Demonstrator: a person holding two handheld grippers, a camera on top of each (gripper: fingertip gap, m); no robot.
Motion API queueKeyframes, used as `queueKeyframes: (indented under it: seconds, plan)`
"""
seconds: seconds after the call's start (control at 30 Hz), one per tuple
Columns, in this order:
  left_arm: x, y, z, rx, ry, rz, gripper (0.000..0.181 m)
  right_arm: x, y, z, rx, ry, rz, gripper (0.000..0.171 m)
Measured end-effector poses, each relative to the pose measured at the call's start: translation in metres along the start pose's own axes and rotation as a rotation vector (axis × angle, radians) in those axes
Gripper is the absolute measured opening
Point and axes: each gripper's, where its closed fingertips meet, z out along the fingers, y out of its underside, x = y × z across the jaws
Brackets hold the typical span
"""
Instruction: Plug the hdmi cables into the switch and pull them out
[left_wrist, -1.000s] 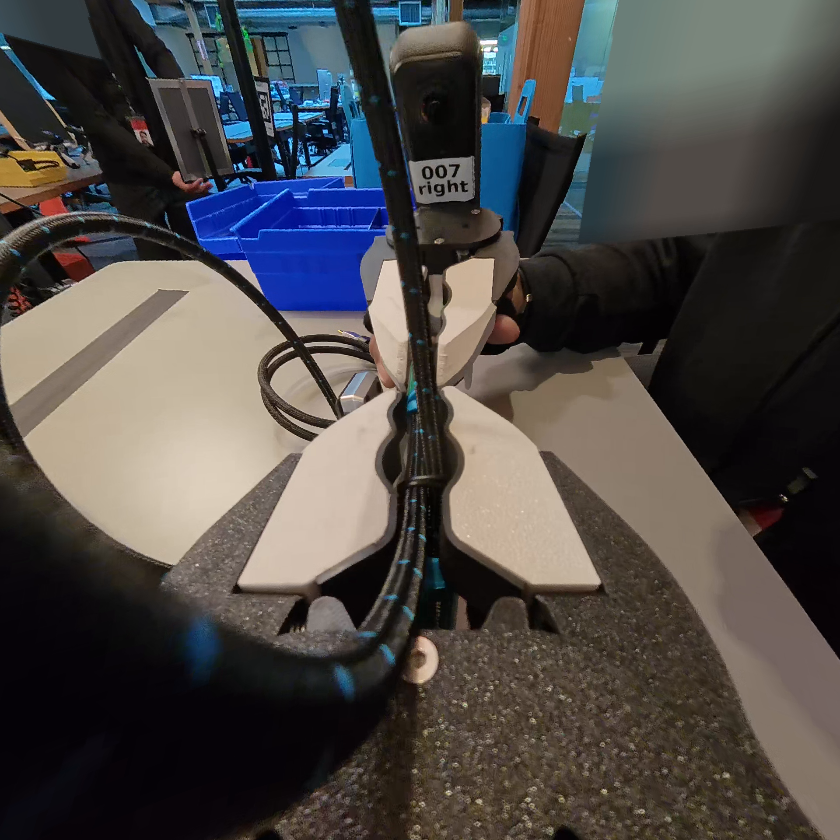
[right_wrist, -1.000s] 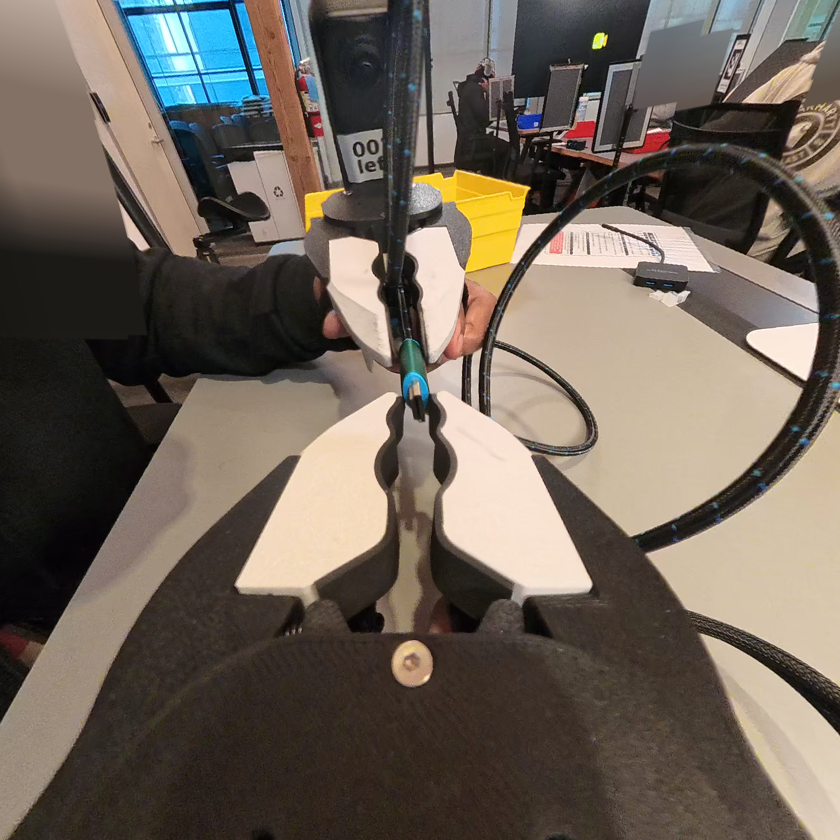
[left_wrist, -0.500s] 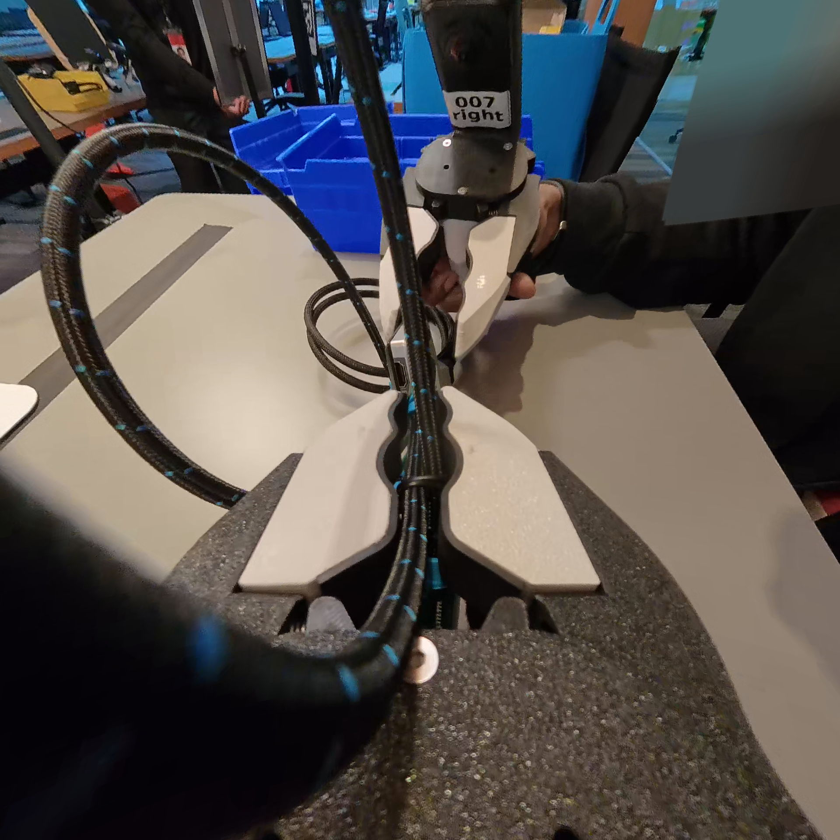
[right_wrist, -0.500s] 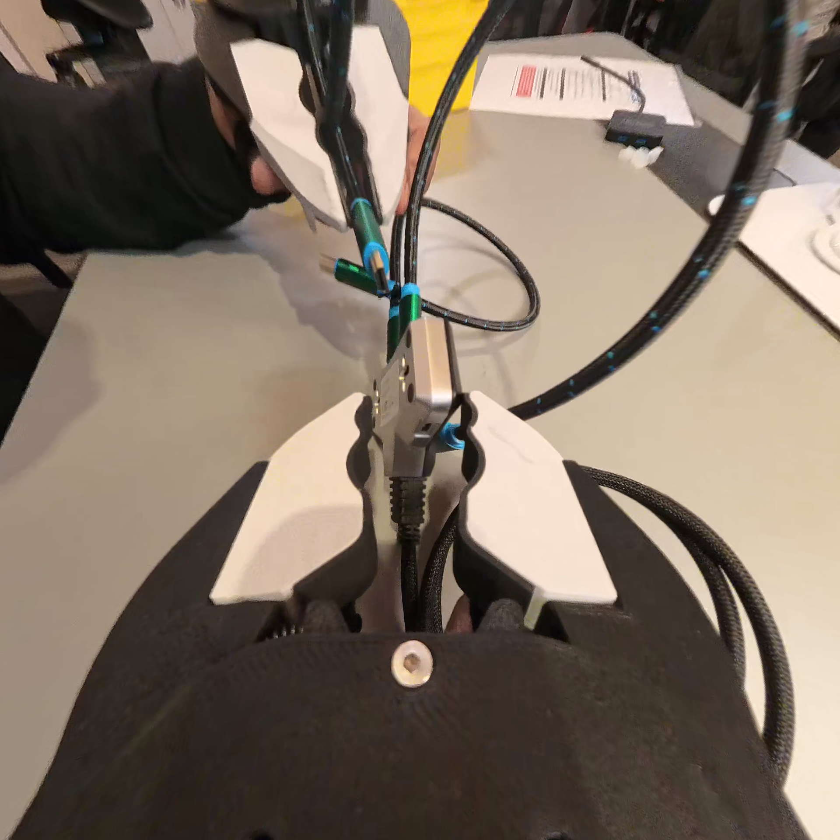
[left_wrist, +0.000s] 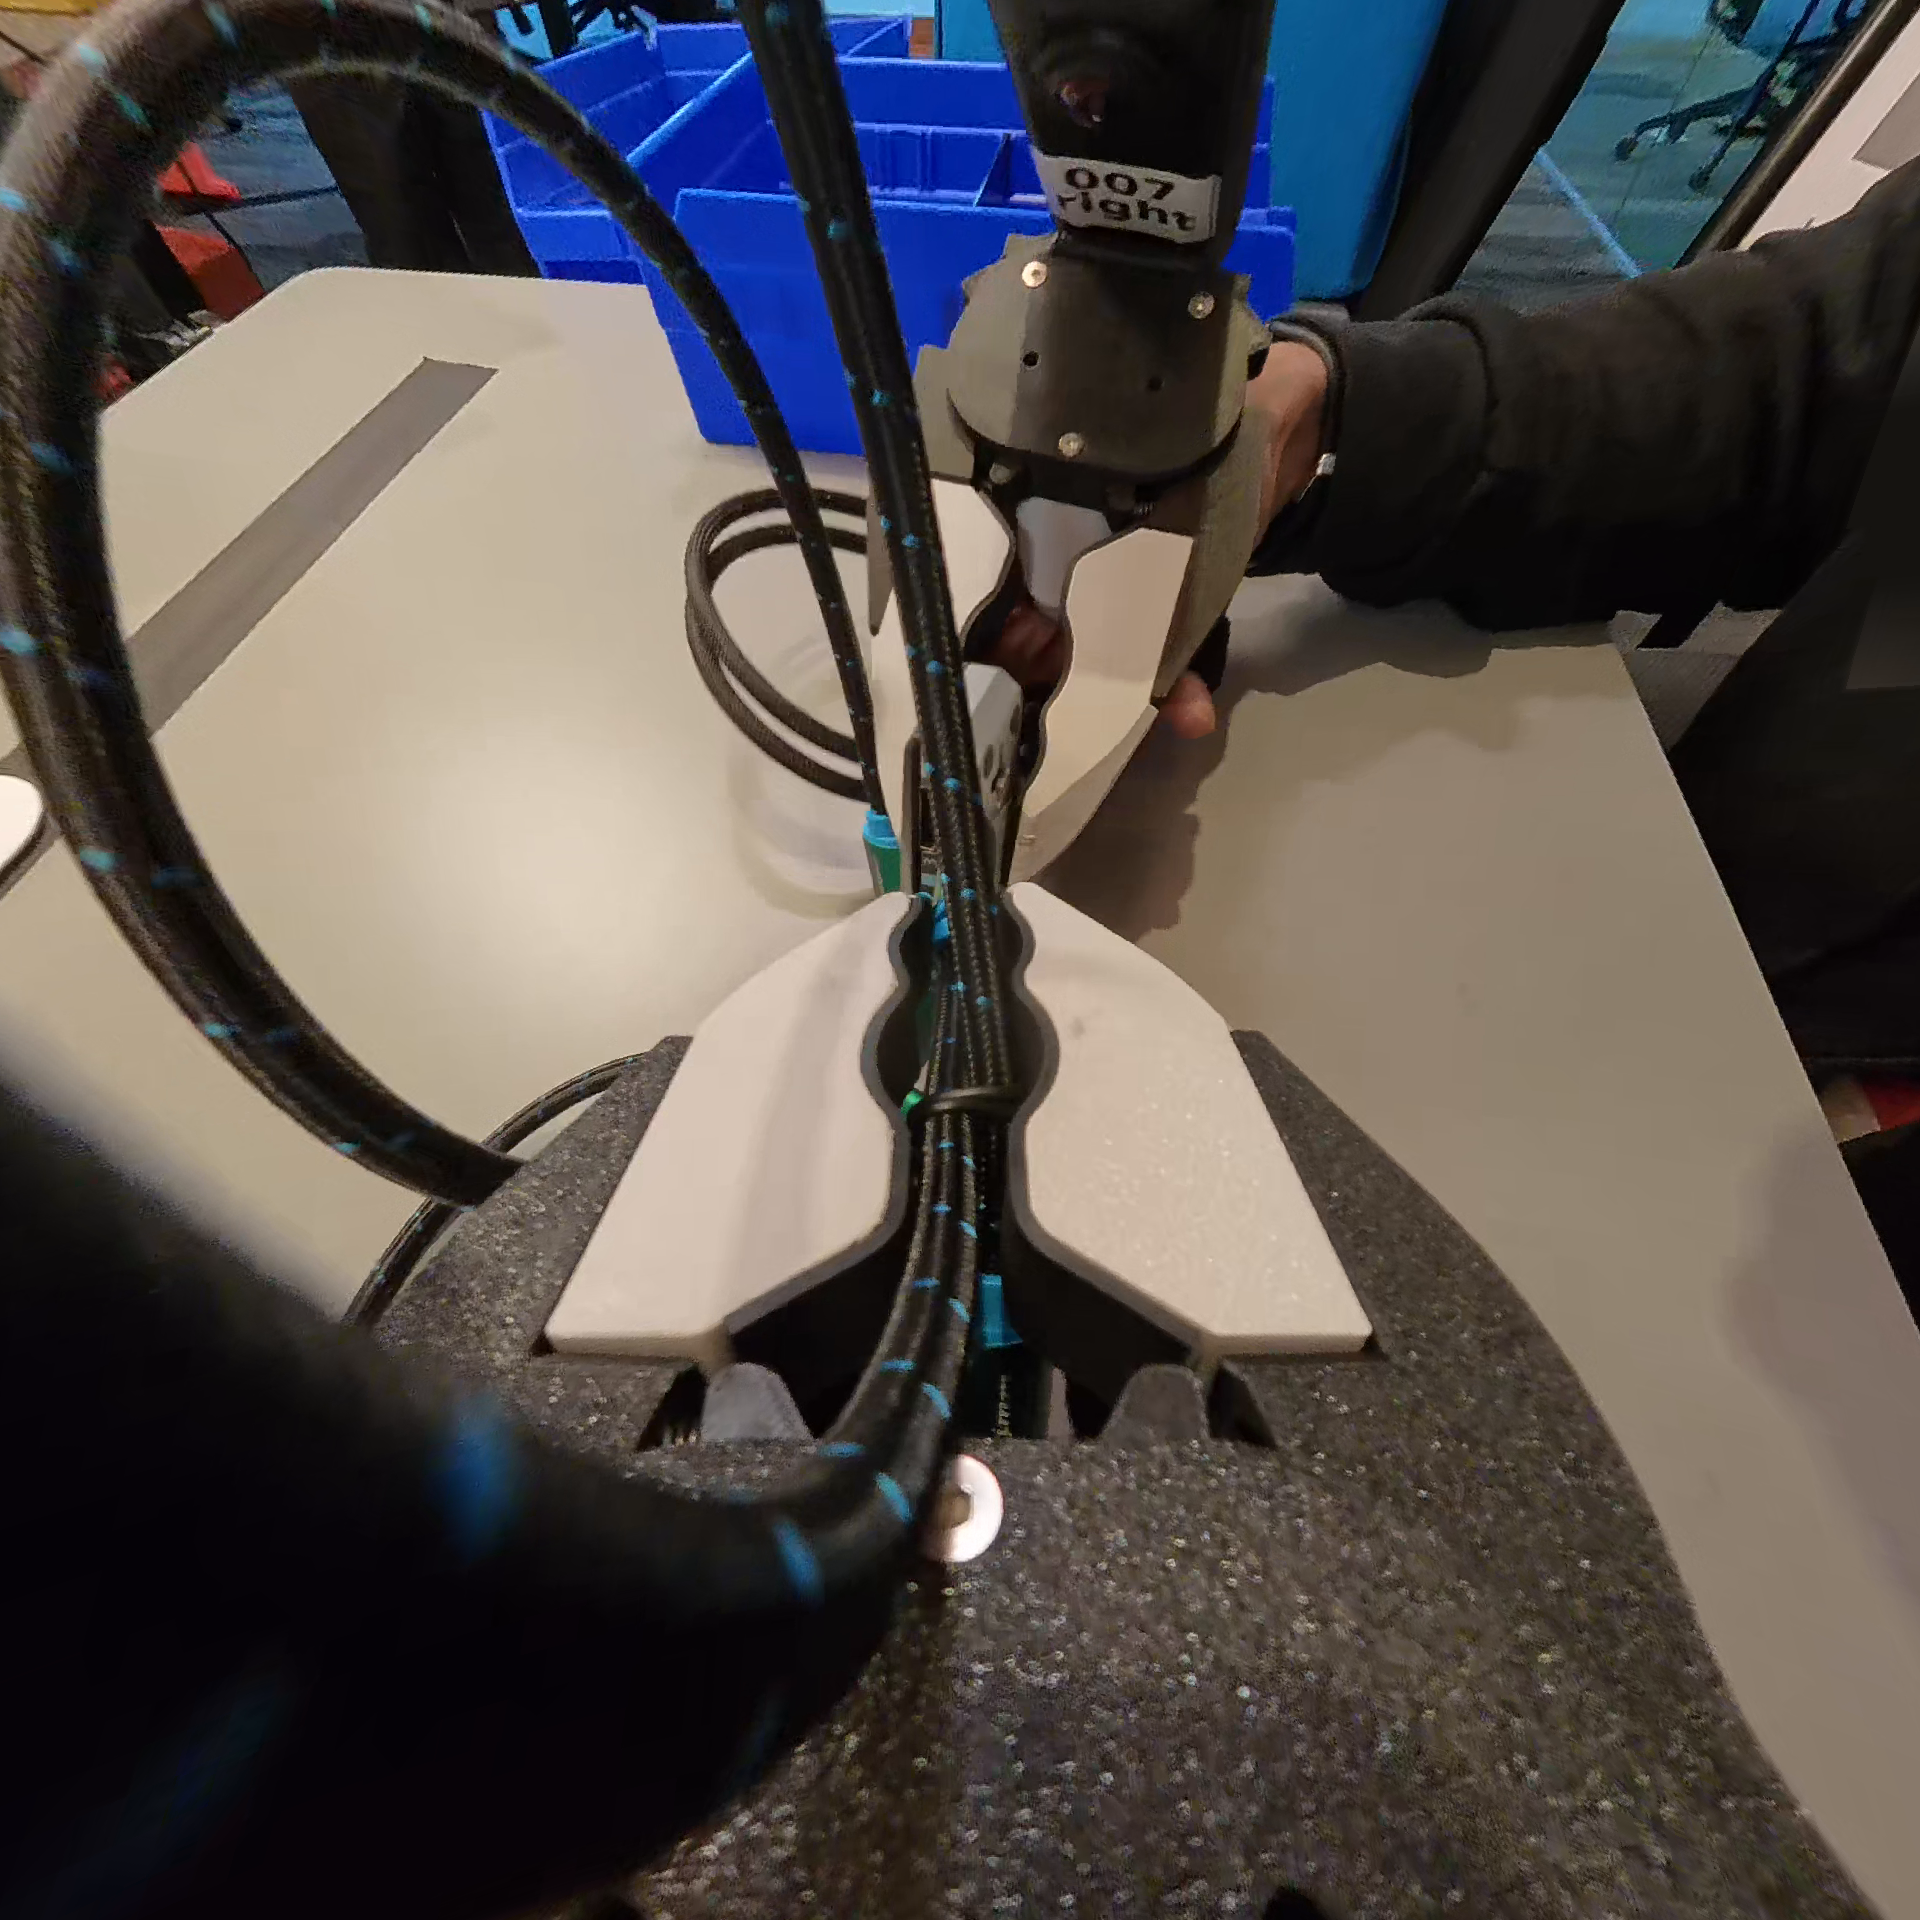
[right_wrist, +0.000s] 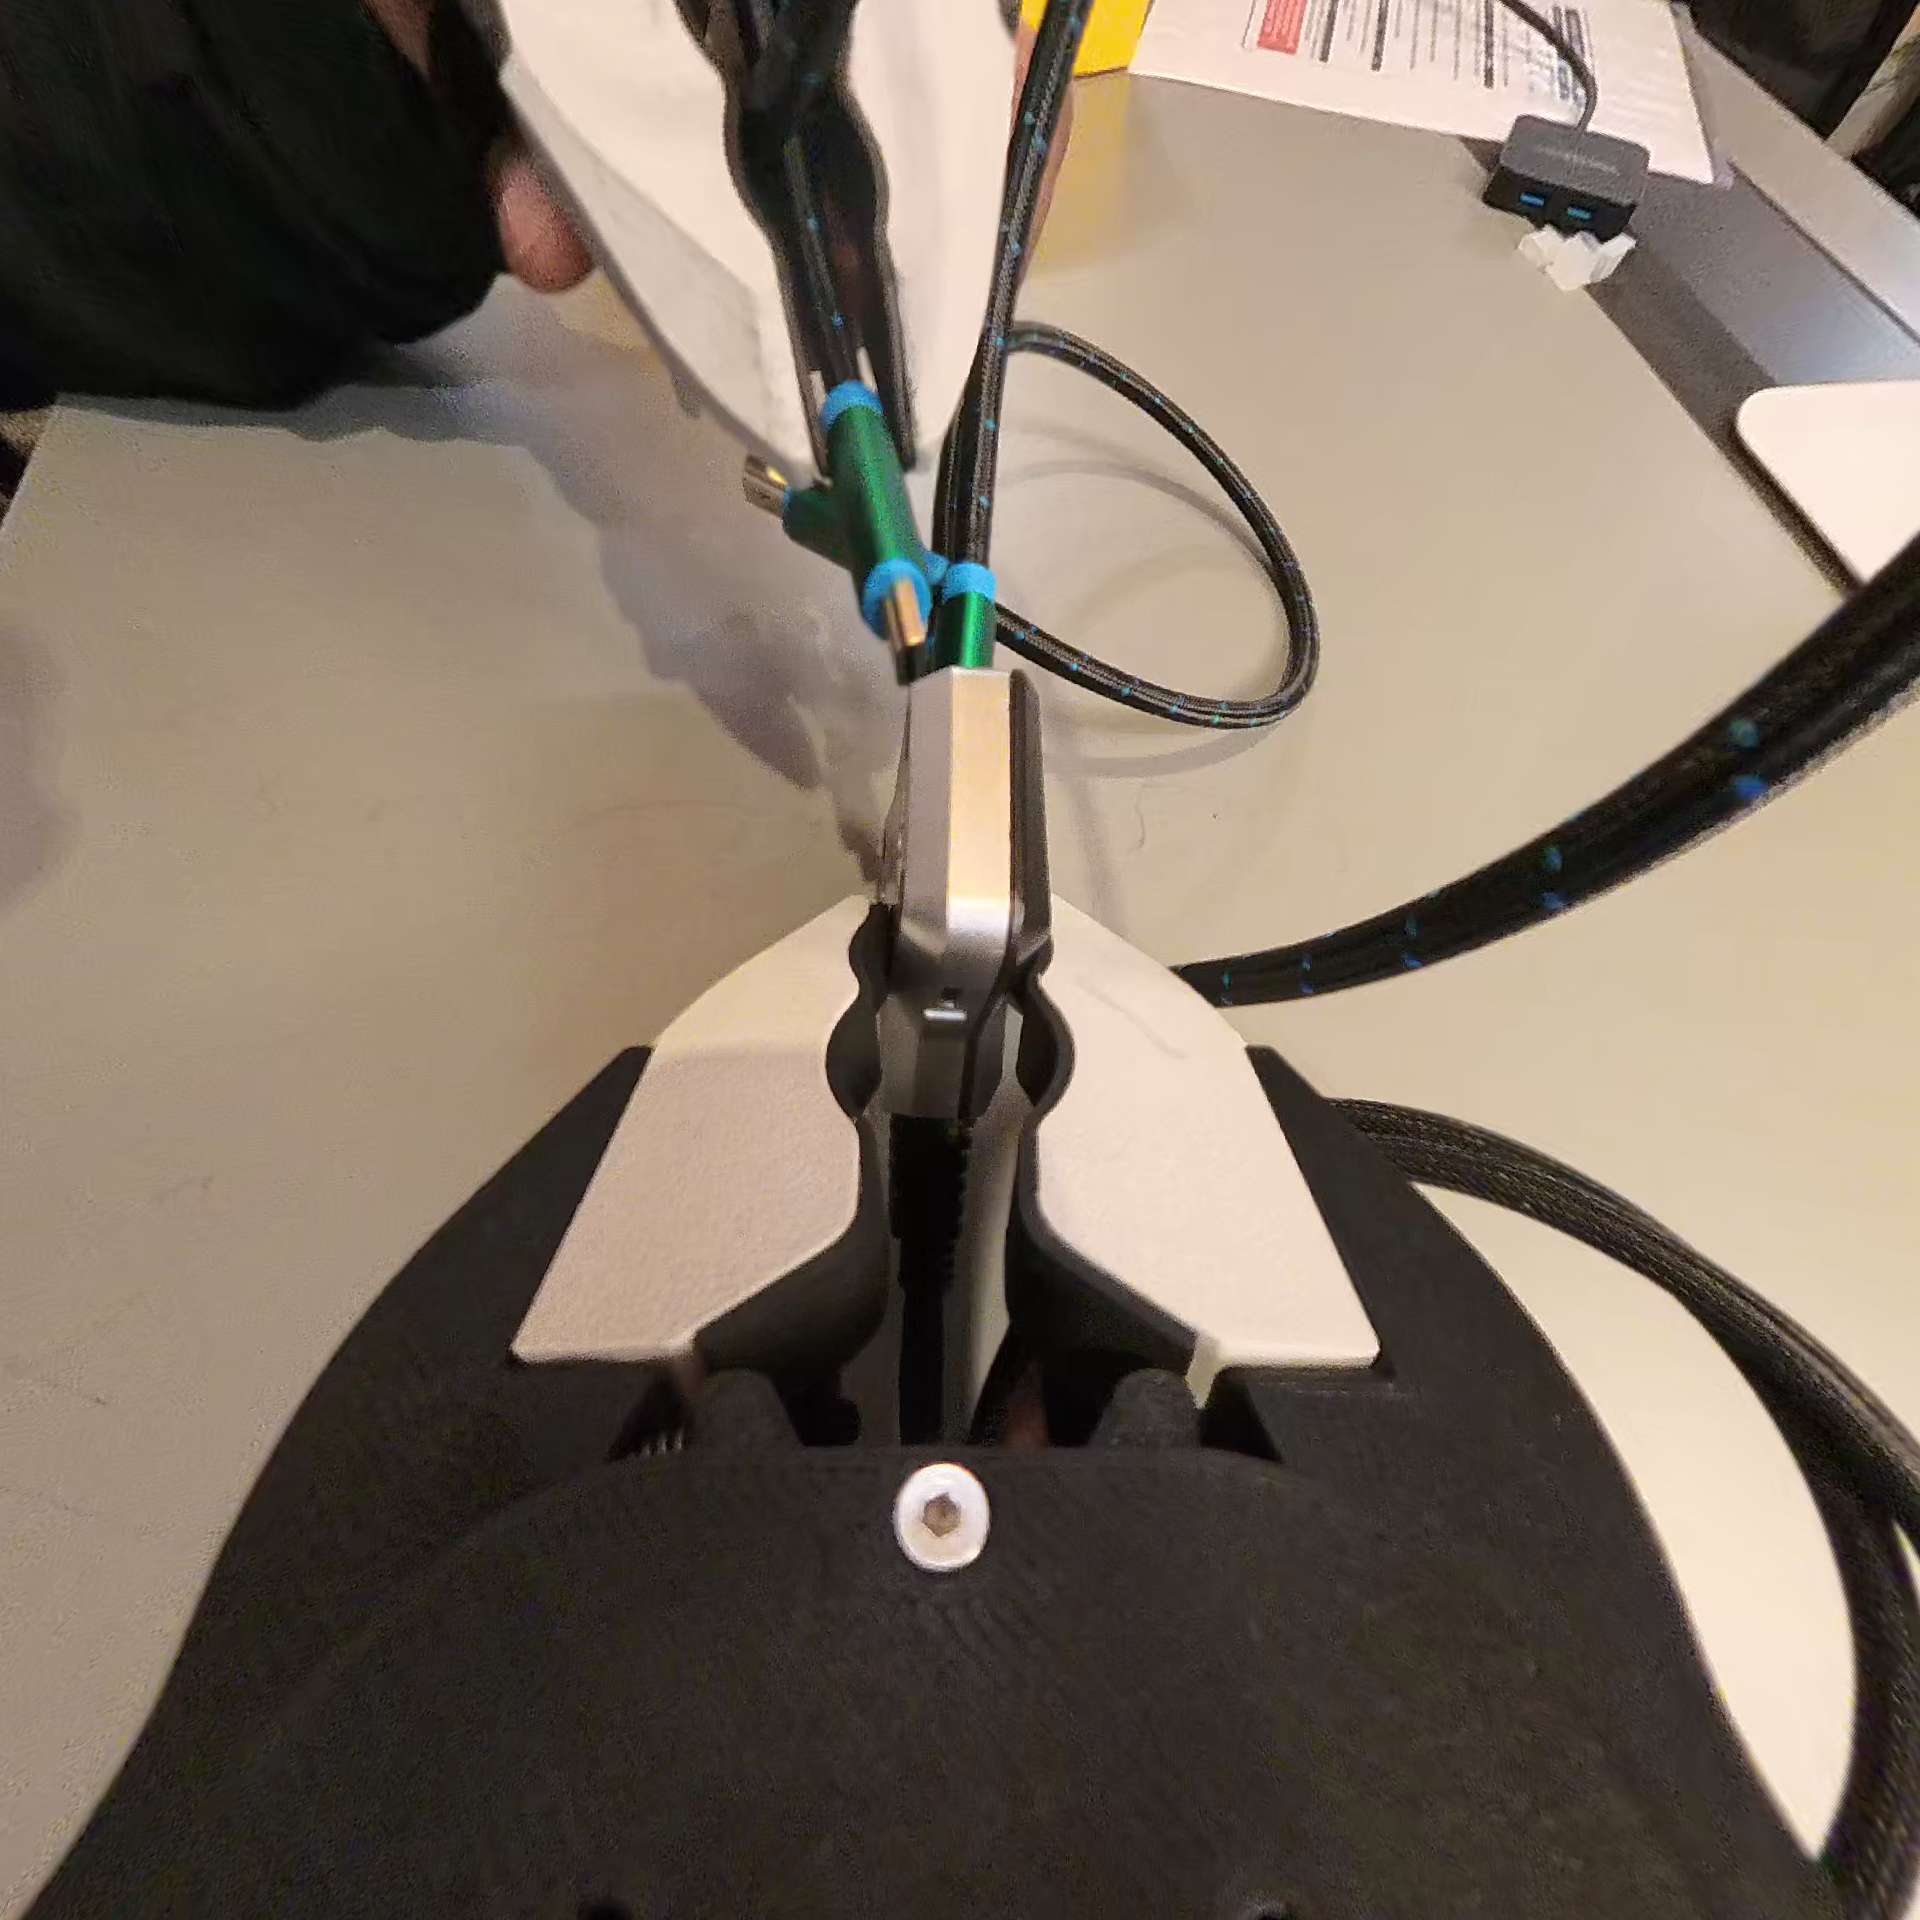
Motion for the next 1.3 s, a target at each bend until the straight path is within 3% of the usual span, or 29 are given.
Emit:
queueKeyframes:
  seconds: [0.23,0.4,0.67,1.3]
  plan:
    - [-0.003,-0.002,-0.006,-0.071,-0.098,0.115,0.012,0.000,-0.006,-0.003,0.041,0.008,-0.057,0.022]
    - [0.010,-0.023,-0.012,-0.021,-0.112,0.247,0.011,-0.005,-0.003,0.003,0.007,0.006,-0.088,0.022]
    - [0.002,0.002,-0.008,-0.084,-0.062,0.163,0.011,-0.010,-0.010,0.004,0.052,-0.029,-0.078,0.022]
    - [0.004,0.003,-0.006,0.016,0.046,0.069,0.011,-0.015,-0.014,-0.003,0.099,-0.070,-0.101,0.022]
